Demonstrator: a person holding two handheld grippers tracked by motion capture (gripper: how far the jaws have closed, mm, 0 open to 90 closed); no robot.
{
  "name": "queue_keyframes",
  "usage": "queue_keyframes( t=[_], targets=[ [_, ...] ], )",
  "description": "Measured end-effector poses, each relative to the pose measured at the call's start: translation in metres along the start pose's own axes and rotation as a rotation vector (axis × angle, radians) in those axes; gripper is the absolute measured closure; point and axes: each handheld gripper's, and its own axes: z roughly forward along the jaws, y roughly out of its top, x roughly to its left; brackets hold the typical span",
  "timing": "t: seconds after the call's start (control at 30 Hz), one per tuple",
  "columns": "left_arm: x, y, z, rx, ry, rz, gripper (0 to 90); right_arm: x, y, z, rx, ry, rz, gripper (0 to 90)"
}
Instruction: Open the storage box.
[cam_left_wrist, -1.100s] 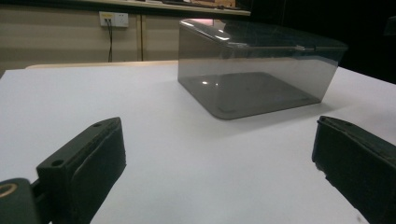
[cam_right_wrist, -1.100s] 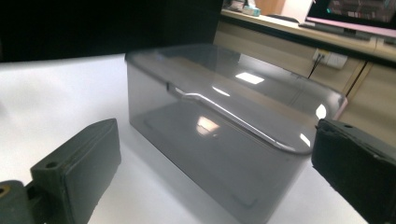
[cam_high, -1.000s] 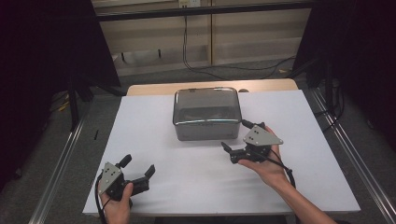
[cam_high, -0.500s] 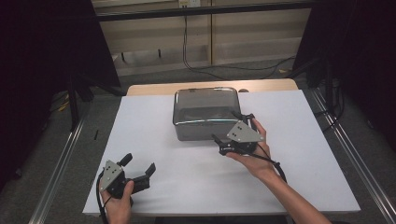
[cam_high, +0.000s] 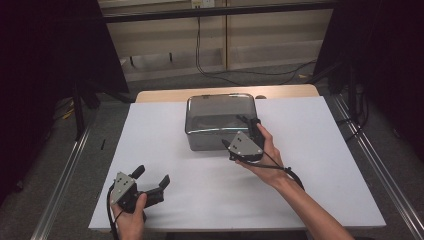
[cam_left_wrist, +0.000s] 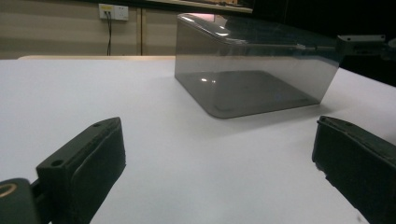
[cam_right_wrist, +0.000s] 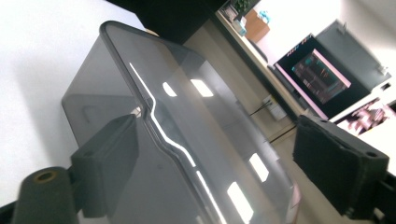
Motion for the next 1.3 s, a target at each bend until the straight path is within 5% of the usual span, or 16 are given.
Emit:
queue_keyframes(
  t=[0.07, 0.2, 0.33, 0.43, 0.47, 0.57, 0.9, 1.3],
  targets=[
    [-0.001, 0.0, 0.0, 0.0, 0.003, 0.004, 2.7, 0.003, 0.001, 0.002, -0.008, -0.001, -0.033, 15.5],
    [0.0, -0.001, 0.0, 0.002, 0.011, 0.011, 2.7, 0.012, 0.001, 0.006, -0.006, -0.045, -0.229, 26.0],
    [0.001, -0.002, 0.001, 0.013, 0.015, 0.011, 2.7, 0.016, 0.002, 0.008, 0.006, -0.046, -0.277, 29.0],
    [0.0, -0.001, 0.001, 0.011, 0.014, 0.017, 2.7, 0.02, 0.003, 0.011, 0.022, -0.063, -0.378, 35.1],
    [-0.001, -0.001, 0.001, 0.01, 0.019, 0.02, 2.7, 0.024, 0.003, 0.012, 0.027, -0.07, -0.45, 39.7],
    [-0.002, 0.0, 0.001, 0.004, 0.013, 0.022, 2.7, 0.029, 0.005, 0.011, 0.027, -0.072, -0.51, 45.2],
    [-0.001, 0.0, 0.001, 0.005, 0.029, 0.018, 2.7, 0.041, 0.001, 0.017, 0.066, -0.047, -0.579, 60.5],
    [0.0, 0.0, 0.002, 0.009, 0.019, 0.026, 2.7, 0.04, -0.003, 0.021, 0.092, -0.031, -0.558, 74.1]
  ],
)
